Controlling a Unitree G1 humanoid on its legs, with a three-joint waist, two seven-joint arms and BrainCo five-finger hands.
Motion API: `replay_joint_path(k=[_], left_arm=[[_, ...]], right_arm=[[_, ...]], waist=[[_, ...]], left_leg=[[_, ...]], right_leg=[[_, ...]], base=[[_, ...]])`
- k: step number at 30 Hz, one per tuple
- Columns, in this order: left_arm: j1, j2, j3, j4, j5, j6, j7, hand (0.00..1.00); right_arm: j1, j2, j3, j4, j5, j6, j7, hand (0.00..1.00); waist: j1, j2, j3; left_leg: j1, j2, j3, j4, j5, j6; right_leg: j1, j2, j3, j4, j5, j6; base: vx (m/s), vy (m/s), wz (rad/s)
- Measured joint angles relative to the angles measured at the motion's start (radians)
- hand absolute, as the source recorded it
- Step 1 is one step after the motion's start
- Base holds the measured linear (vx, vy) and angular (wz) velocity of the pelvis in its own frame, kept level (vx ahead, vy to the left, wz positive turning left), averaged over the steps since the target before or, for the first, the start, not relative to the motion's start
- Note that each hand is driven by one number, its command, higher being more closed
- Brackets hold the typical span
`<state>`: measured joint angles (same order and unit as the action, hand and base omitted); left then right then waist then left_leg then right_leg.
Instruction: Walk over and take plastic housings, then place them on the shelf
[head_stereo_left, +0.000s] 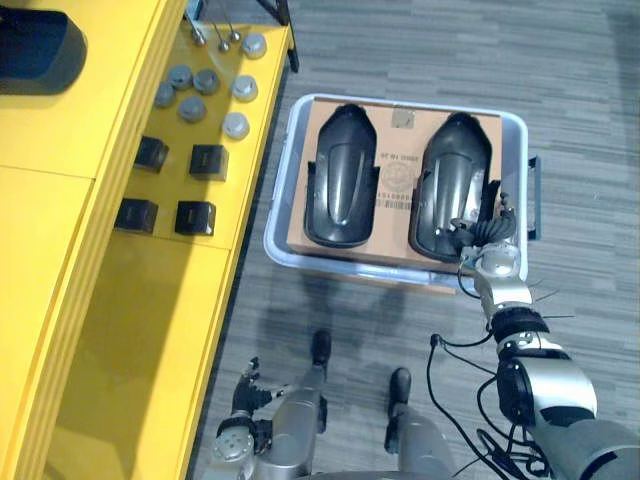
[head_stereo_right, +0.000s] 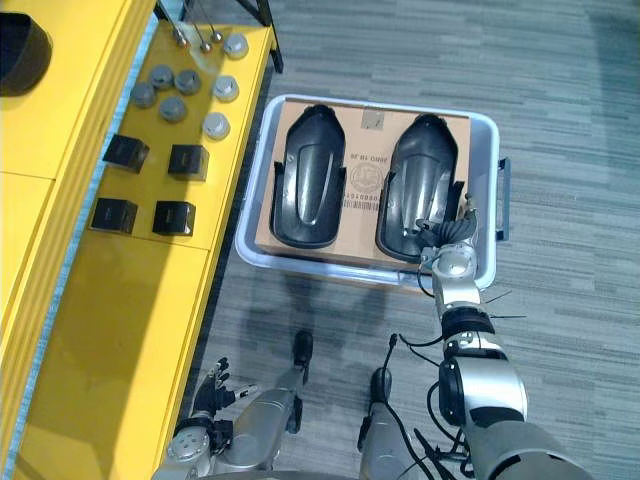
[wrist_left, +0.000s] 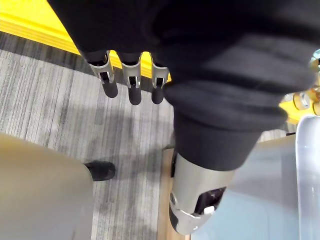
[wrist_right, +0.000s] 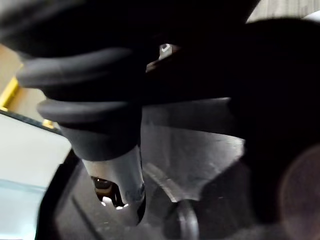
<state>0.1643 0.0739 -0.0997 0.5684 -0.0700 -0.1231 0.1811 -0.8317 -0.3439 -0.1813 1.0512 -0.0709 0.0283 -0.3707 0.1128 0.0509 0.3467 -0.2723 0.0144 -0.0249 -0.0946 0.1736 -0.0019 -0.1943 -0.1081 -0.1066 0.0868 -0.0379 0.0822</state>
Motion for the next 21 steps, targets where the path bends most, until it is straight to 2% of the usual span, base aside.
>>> replay_joint_path(k=[4,9,13,18,21], left_arm=[[-0.014,0.005,-0.022,0.0,-0.012,0.001,0.017,0.0],[-0.033,0.003,-0.027,0.005,-0.033,0.002,0.02,0.0],[-0.033,0.002,-0.026,0.02,-0.036,0.002,0.021,0.0],[-0.033,-0.005,-0.027,0.013,-0.036,0.004,0.021,0.0],[-0.024,-0.013,-0.026,-0.065,-0.035,0.006,0.017,0.0]], right_arm=[[-0.05,-0.025,-0.008,0.058,0.023,0.021,-0.022,1.0],[-0.058,-0.036,-0.041,0.07,0.046,0.018,-0.04,1.0],[-0.055,-0.033,-0.048,0.052,0.065,0.016,-0.042,1.0],[0.067,0.011,-0.047,-0.163,0.059,0.02,-0.047,1.0],[0.197,0.052,-0.05,-0.359,0.018,0.021,-0.067,1.0]], waist=[[0.004,0.001,0.001],[0.002,0.0,0.019],[-0.017,-0.001,0.02],[-0.019,-0.002,0.02],[-0.023,-0.003,0.02]], left_leg=[[-0.003,0.003,-0.001,0.0,0.004,0.0],[-0.003,0.004,-0.002,-0.002,0.01,-0.008],[0.002,0.005,0.002,-0.002,0.01,-0.008],[0.027,0.006,0.008,-0.003,0.009,-0.009],[0.052,0.012,0.008,-0.004,0.009,-0.009]], right_leg=[[-0.004,0.002,0.001,0.003,0.002,-0.003],[-0.007,0.01,0.002,0.006,0.004,-0.005],[-0.002,0.012,0.005,0.001,0.004,-0.006],[0.019,0.011,0.015,-0.003,0.004,-0.005],[0.044,0.01,0.015,-0.004,0.004,-0.005]], base=[[-0.01,-0.003,-0.01],[0.0,0.0,0.0],[0.02,-0.009,-0.01],[0.04,-0.019,-0.05],[0.0,0.0,0.0]])
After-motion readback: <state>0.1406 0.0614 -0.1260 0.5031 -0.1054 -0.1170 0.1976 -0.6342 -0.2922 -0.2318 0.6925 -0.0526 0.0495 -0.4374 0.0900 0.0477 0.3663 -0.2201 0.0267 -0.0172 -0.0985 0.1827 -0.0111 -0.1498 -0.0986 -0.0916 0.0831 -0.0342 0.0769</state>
